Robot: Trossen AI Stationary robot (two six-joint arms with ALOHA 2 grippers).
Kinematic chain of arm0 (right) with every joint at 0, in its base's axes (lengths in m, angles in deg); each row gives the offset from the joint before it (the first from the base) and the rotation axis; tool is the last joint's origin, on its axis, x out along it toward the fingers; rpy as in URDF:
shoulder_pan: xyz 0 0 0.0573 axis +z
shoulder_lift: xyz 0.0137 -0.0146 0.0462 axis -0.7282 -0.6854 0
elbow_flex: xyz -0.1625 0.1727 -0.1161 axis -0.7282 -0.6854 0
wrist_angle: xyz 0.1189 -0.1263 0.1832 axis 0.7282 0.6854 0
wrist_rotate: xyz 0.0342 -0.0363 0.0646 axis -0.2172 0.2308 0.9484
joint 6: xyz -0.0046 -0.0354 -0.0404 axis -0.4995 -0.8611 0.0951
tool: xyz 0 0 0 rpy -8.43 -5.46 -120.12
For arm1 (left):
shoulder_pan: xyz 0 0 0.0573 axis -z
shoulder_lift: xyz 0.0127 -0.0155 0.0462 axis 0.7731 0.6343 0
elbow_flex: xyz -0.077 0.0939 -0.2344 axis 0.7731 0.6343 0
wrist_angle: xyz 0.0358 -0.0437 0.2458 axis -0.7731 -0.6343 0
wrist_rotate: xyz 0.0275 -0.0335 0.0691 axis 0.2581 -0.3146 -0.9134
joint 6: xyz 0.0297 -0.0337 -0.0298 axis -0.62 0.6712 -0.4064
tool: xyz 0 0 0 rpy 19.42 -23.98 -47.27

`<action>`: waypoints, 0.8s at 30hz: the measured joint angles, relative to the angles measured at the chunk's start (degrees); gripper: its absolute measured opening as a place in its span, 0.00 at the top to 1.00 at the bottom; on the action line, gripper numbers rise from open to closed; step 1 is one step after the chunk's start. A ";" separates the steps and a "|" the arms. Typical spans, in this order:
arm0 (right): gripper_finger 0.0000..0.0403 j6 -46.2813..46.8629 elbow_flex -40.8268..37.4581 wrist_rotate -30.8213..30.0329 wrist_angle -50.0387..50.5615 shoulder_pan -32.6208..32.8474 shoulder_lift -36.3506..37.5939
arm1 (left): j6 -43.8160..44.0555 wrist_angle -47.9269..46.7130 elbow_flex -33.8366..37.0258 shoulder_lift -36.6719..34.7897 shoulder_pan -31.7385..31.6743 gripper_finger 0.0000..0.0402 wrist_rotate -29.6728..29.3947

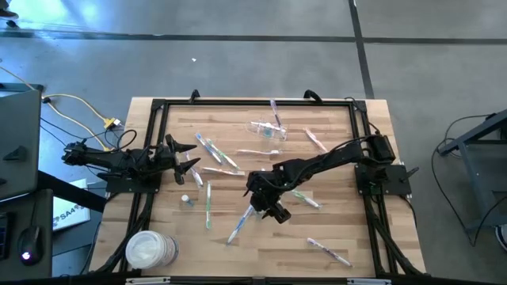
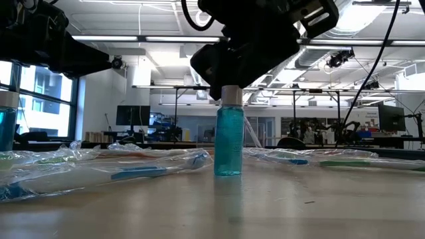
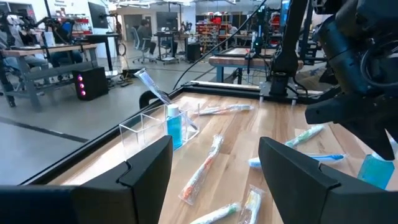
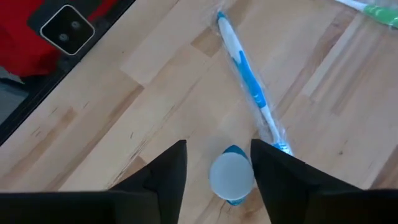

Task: Pick & Place toothbrushing station
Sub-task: Put the right blue mouthwash into the transparent organizer

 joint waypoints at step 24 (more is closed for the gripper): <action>0.66 2.60 -0.15 -9.58 -2.31 1.31 -4.07 | 6.10 0.09 0.07 0.00 0.00 0.40 5.91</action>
